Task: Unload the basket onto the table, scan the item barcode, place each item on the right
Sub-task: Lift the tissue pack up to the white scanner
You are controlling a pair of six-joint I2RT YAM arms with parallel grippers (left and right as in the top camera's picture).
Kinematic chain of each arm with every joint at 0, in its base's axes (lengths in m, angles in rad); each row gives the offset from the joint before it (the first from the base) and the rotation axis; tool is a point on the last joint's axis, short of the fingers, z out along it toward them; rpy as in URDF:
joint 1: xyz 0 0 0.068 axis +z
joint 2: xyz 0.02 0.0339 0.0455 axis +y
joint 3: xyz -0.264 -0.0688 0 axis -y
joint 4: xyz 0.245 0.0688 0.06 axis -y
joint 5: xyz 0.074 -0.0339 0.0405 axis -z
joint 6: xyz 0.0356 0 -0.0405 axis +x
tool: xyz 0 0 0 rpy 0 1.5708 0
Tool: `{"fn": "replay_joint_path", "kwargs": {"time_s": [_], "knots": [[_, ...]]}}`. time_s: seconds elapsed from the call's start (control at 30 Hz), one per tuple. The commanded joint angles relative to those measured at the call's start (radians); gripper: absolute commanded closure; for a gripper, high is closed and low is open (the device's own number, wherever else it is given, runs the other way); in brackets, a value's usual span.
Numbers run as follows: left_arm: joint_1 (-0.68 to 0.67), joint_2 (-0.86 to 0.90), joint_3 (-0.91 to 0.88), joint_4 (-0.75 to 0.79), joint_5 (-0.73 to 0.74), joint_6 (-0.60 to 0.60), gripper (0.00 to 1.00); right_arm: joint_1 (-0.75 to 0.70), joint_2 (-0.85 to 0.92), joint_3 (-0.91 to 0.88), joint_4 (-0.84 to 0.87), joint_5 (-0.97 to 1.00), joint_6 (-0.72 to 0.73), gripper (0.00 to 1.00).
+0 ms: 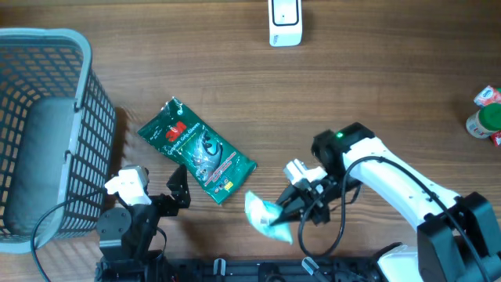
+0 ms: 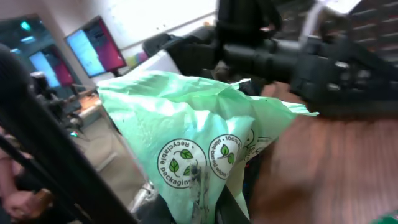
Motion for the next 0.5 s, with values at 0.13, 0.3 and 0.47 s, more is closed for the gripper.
{"fn": "replay_joint_path", "kwargs": {"time_s": [0.13, 0.3, 0.47], "knots": [[-0.005, -0.005, -0.006, 0.003, -0.006, -0.008, 0.0, -0.171, -0.013, -0.002, 0.879, 0.488, 1.353, 0.96], [-0.005, -0.005, -0.006, 0.003, -0.006, -0.008, 0.0, -0.181, -0.014, 0.107, 0.885, 0.825, 1.759, 0.96], [-0.005, -0.005, -0.006, 0.003, -0.006, -0.008, 0.0, -0.181, -0.004, 0.362, 0.621, 1.268, 1.897, 0.96]]}}
